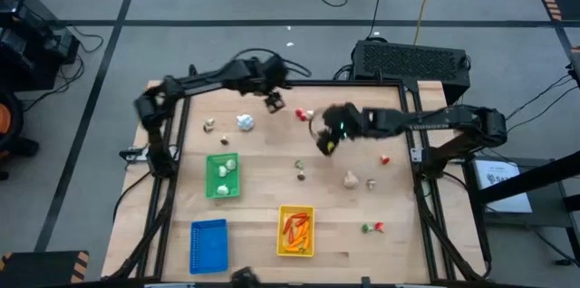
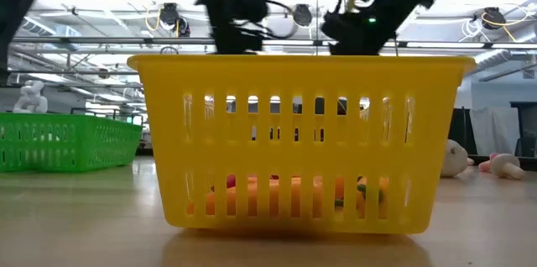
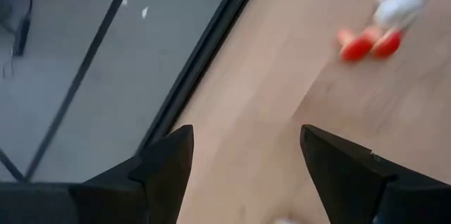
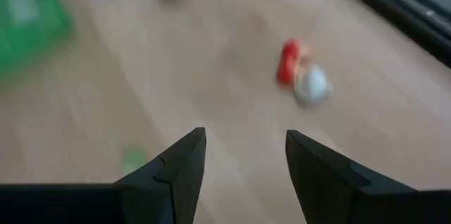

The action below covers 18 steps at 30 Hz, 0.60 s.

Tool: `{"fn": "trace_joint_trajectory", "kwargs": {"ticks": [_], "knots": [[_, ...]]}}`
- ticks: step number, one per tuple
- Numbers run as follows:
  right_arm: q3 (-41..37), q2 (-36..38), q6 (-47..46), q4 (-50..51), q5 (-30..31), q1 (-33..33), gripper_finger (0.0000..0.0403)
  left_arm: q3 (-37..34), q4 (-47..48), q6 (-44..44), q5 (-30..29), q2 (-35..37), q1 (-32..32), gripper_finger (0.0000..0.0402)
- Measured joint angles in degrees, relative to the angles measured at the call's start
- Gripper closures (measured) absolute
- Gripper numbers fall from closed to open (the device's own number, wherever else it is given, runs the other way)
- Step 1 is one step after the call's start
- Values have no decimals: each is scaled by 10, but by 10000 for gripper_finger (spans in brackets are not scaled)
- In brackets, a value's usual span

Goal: Sort produce into baskets
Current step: Put the garlic into the green basket

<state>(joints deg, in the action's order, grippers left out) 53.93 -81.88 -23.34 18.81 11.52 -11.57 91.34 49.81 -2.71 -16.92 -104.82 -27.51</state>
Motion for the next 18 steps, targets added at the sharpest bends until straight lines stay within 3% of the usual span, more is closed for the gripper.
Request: {"fn": "trace_joint_trajectory", "kwargs": {"ticks": [7, 11, 18], "knots": [[1, -32, -45, -114, -57, -89, 216, -245, -153, 56, 6, 170, 11, 133], [44, -72, -61, -74, -61, -114, 216, -341, -232, 71, 10, 240, 42, 133], [178, -176, -83, 35, -59, -144, 216, -431, -290, 85, 4, 300, 101, 133]]}}
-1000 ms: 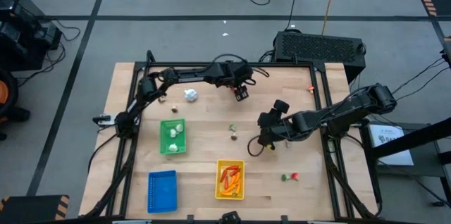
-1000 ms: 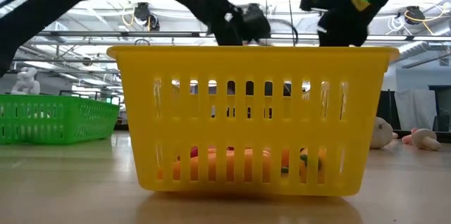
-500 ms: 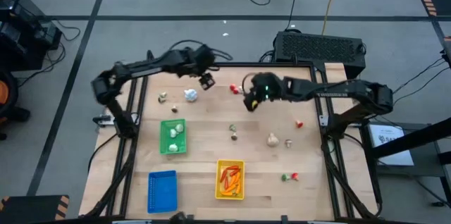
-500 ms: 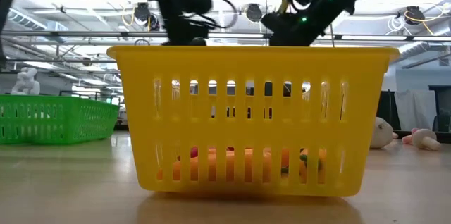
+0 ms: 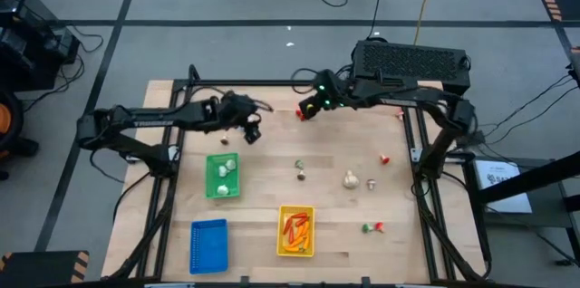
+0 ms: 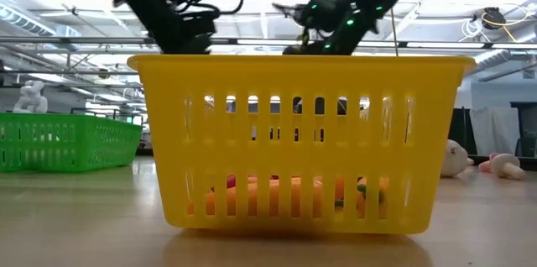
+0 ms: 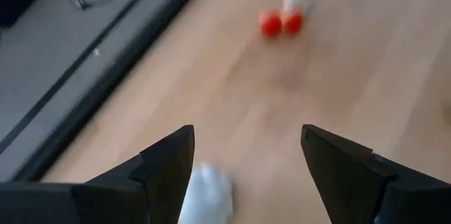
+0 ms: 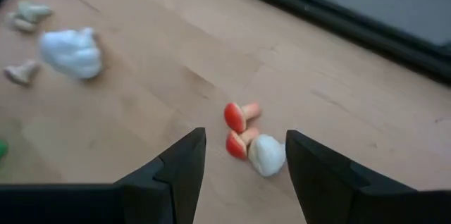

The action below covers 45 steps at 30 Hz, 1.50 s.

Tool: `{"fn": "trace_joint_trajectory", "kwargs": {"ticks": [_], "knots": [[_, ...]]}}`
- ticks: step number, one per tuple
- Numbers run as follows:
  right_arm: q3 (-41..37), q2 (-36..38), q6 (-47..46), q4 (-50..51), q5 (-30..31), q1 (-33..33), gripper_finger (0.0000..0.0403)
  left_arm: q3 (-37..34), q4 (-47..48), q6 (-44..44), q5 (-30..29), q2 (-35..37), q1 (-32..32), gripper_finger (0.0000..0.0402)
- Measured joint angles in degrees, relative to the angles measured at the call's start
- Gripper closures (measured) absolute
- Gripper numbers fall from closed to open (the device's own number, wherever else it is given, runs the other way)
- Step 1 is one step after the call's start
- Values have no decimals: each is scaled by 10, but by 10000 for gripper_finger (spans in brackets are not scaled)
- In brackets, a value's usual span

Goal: Sort produce into baskets
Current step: Put the garlic into the green basket

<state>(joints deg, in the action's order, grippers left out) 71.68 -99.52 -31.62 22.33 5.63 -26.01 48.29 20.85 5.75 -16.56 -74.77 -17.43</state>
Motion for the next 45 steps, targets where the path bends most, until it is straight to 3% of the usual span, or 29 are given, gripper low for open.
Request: {"fn": "trace_joint_trajectory", "kwargs": {"ticks": [10, 23, 39, 45], "knots": [[149, -136, -44, 134, 3, -18, 216, -82, -71, -6, -8, 16, 57, 133], [151, -197, -95, 148, 0, -21, 216, -94, -99, -5, -9, 17, 94, 133], [151, -229, -72, 149, 4, -4, 216, -94, -105, 10, -9, 17, 108, 133], [150, -229, -67, 146, 31, -1, 216, -94, -105, 10, -9, 17, 108, 133]]}}
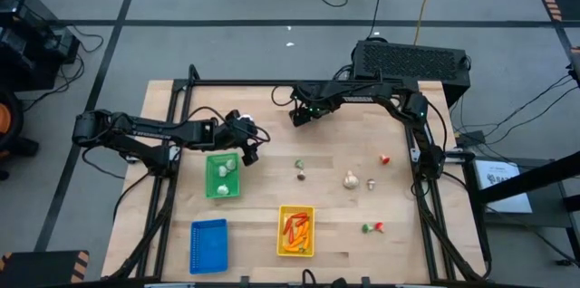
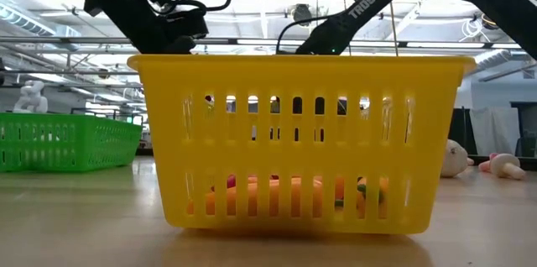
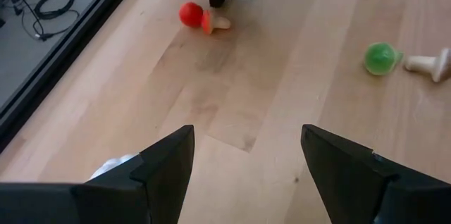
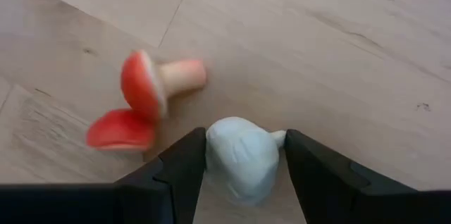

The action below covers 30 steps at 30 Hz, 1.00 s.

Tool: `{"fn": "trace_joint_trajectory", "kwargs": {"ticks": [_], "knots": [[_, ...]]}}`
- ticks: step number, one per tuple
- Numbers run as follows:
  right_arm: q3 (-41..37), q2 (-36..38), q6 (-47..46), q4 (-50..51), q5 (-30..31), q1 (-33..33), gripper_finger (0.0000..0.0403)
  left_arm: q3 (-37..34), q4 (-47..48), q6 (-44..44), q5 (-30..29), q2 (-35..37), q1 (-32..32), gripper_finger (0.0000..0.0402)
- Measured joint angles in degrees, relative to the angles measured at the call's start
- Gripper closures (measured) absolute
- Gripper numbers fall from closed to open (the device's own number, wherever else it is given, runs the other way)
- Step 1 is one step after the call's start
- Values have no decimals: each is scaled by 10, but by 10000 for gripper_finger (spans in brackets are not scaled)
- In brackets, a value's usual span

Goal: Sort produce into baskets
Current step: Put the garlic into the green basket

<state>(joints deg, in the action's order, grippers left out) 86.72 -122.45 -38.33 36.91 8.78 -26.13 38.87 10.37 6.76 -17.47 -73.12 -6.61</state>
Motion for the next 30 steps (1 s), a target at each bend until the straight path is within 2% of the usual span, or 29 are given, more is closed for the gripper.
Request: {"fn": "trace_joint_trajectory", "kwargs": {"ticks": [6, 12, 16, 20, 23, 30], "knots": [[0, 0, 17, -2, 1, 0, 221, 0, 0, 0, -1, 0, 0, 133], [0, 1, 41, -2, 0, 0, 262, 0, -10, -1, -6, 0, 0, 133], [0, 8, 71, 3, -36, -1, 283, 0, -10, -2, -7, 0, 0, 133], [-1, 39, 102, 23, -51, 5, 286, 0, -11, -11, -7, 0, 0, 133], [-1, 78, 136, 28, -107, 12, 285, 0, -26, -22, -7, 0, 0, 133], [-10, 165, 231, 27, -297, 48, 285, 0, -111, -115, 26, 0, 23, 133]]}}
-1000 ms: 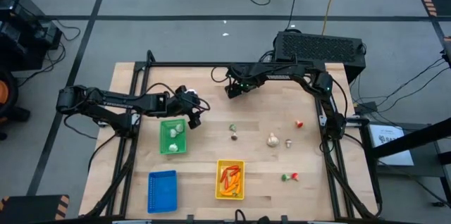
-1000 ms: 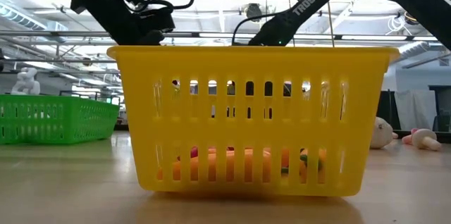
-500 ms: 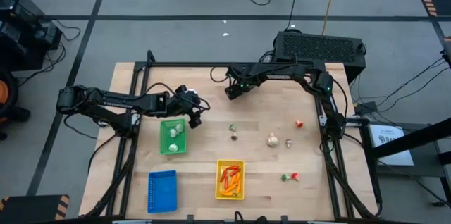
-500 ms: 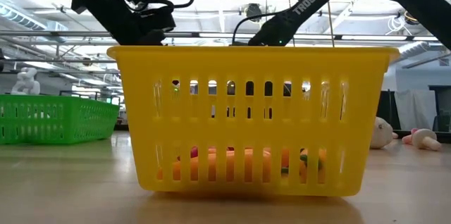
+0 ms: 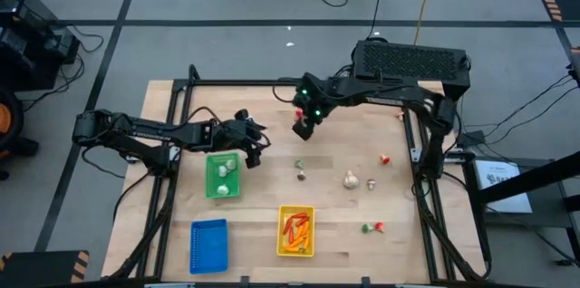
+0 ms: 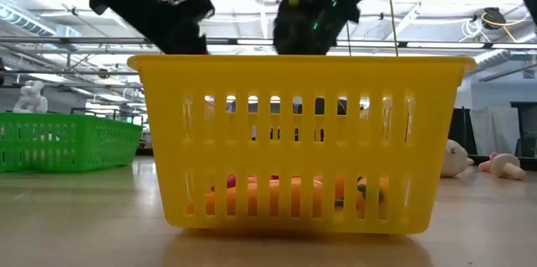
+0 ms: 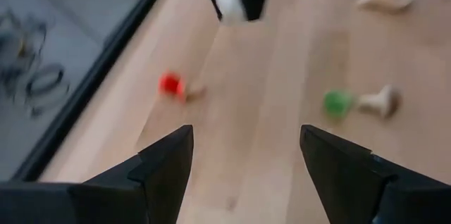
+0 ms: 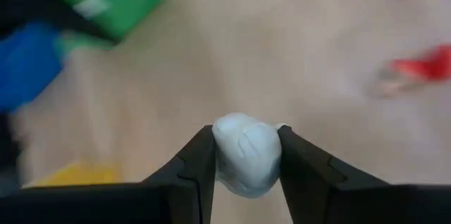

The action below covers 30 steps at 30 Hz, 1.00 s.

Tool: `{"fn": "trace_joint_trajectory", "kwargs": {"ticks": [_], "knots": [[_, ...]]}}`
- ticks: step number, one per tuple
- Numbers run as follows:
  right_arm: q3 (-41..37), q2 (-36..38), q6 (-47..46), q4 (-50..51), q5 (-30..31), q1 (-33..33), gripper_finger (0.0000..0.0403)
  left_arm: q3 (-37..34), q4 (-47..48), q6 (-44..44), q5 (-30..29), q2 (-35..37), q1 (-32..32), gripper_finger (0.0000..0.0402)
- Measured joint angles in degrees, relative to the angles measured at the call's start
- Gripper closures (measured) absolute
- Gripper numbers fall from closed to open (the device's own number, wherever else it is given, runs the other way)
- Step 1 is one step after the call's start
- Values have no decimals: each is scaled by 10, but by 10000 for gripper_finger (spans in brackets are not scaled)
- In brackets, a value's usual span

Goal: Sort produce into baskets
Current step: Put the garlic into the green basket

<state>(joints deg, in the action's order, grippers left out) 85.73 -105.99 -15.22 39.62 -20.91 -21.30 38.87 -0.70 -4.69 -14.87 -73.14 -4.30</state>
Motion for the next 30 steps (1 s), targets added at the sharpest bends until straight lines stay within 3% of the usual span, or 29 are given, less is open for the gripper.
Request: {"fn": "trace_joint_trajectory", "kwargs": {"ticks": [5, 10, 14, 17, 20, 30], "knots": [[-97, 65, 38, -73, -71, 44, 285, -2, -97, -60, 1, 0, 45, 133], [-248, 123, -13, -345, -156, 99, 285, -43, -278, -111, 28, -22, 89, 133], [-332, 139, -65, -551, -166, 135, 285, -47, -384, -173, 50, -58, 127, 133], [-365, 139, -92, -648, -165, 151, 285, -47, -434, -261, 62, -87, 154, 133], [-375, 139, -93, -669, -146, 161, 285, -47, -457, -331, 63, -109, 172, 132], [-377, 139, -67, -666, -131, 169, 284, -47, -492, -317, 26, -155, 184, 113]]}}
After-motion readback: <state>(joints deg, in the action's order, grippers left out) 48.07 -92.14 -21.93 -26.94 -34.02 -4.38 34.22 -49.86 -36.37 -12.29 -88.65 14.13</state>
